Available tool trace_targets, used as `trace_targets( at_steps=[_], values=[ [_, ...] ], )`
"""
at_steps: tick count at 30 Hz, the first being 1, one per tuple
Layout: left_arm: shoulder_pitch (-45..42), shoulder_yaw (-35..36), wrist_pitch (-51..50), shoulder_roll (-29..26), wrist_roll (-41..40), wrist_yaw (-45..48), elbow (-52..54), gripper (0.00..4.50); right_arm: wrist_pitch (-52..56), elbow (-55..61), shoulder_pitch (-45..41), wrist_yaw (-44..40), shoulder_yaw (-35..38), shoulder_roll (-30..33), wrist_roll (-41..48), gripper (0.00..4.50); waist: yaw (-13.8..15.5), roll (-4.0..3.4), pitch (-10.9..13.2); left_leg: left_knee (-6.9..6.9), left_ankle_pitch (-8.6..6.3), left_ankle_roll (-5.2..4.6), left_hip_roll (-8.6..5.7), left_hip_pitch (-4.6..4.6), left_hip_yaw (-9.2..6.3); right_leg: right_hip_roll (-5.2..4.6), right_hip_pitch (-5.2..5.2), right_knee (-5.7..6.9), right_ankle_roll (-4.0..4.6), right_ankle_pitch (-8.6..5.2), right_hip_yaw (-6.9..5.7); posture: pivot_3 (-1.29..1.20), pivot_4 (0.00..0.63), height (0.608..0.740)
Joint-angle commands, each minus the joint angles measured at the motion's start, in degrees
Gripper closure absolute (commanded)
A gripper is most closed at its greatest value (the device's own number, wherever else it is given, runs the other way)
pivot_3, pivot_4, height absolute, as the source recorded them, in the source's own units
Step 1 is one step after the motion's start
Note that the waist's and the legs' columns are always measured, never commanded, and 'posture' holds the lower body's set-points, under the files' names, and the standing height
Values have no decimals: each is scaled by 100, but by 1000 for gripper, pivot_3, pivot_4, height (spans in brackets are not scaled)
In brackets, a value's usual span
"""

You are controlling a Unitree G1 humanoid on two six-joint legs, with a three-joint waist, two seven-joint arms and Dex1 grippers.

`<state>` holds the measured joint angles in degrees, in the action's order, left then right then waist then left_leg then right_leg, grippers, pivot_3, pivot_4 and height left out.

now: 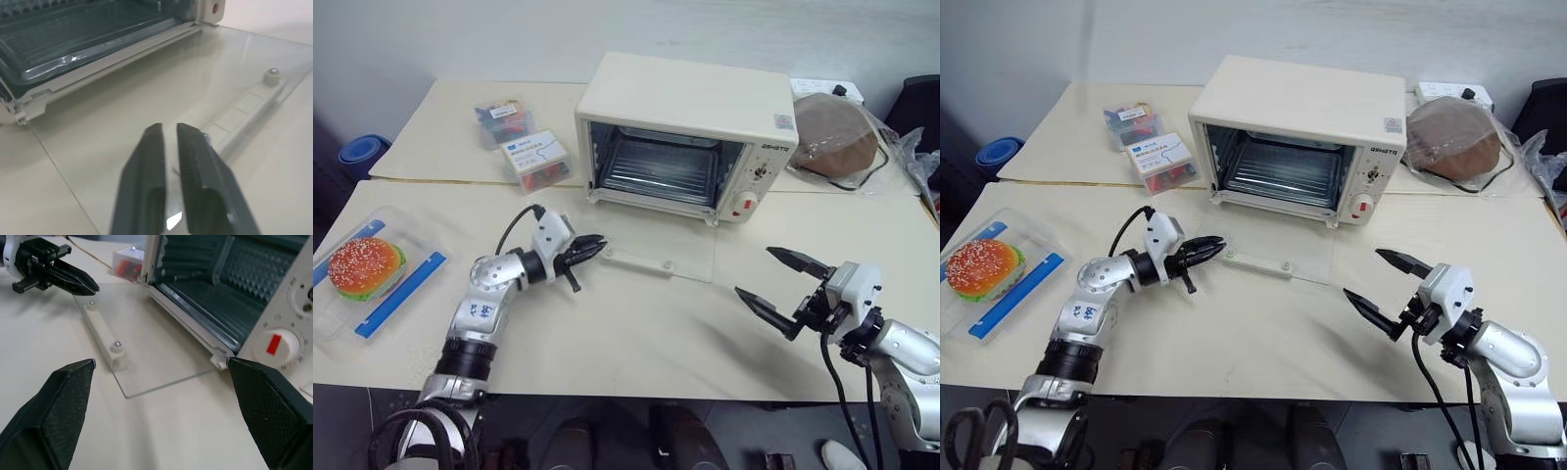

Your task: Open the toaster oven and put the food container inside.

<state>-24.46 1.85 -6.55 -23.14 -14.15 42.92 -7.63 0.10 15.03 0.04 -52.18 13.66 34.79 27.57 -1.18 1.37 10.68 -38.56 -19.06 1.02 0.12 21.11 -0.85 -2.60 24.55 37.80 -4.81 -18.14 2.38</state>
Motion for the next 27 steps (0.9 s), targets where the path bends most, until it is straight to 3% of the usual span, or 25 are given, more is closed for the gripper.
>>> trace_targets(
  at_steps=[1,5,9,13,19,22,24,27],
  values=[
    [704,1023,-670,-228,-1189,-204,1759,2648,139,71,-359,-145,-337,-241,325,0,-57,0,0,1,-1,2,4,2,-4,1,1,0,0,0,-3,0,150,740],
    [2286,2862,-1123,-891,-1986,-309,3138,1397,-4,114,-771,-481,-741,-499,481,0,-85,-5,-2,28,-2,13,20,-5,-2,8,6,-6,7,-4,-1,0,150,740],
    [3762,5128,-1509,-1006,-2636,-634,3133,136,197,97,-1088,-1190,-1191,-608,835,0,-51,-5,-1,30,-4,9,20,-12,-6,5,-5,-16,14,-7,-11,0,150,740],
    [4770,6258,-2412,-886,-3063,-1370,2784,39,31,-187,-1566,-1403,-1417,-891,809,0,-10,-1,-3,29,-12,-6,7,-16,-19,-17,-24,-34,15,-8,-26,0,150,740],
    [5140,7127,-3576,-1233,-4020,-2061,2154,39,-636,-610,-1940,-1745,-1496,-1132,543,0,36,12,-8,37,-16,-9,0,-49,-38,-27,-67,-48,20,-11,-48,0,150,740],
    [5160,7228,-4914,-1913,-4375,-2769,1713,39,-737,-727,-1958,-1798,-1490,-1118,477,0,24,13,-8,55,-20,-8,3,-91,-39,-26,-106,-60,28,-16,-49,0,150,740],
    [4720,7334,-5883,-2466,-4696,-3521,1257,39,-710,-747,-1917,-1816,-1500,-1066,471,0,29,12,-8,55,-20,-8,2,-91,-43,-26,-104,-55,31,-18,-52,0,150,740],
    [4614,7010,-6384,-2975,-4378,-3554,934,39,-698,-753,-1898,-1815,-1491,-1049,466,0,-29,14,-9,55,-21,-5,1,-91,-46,-25,-101,-48,32,-18,-55,0,150,740]
  ],
)
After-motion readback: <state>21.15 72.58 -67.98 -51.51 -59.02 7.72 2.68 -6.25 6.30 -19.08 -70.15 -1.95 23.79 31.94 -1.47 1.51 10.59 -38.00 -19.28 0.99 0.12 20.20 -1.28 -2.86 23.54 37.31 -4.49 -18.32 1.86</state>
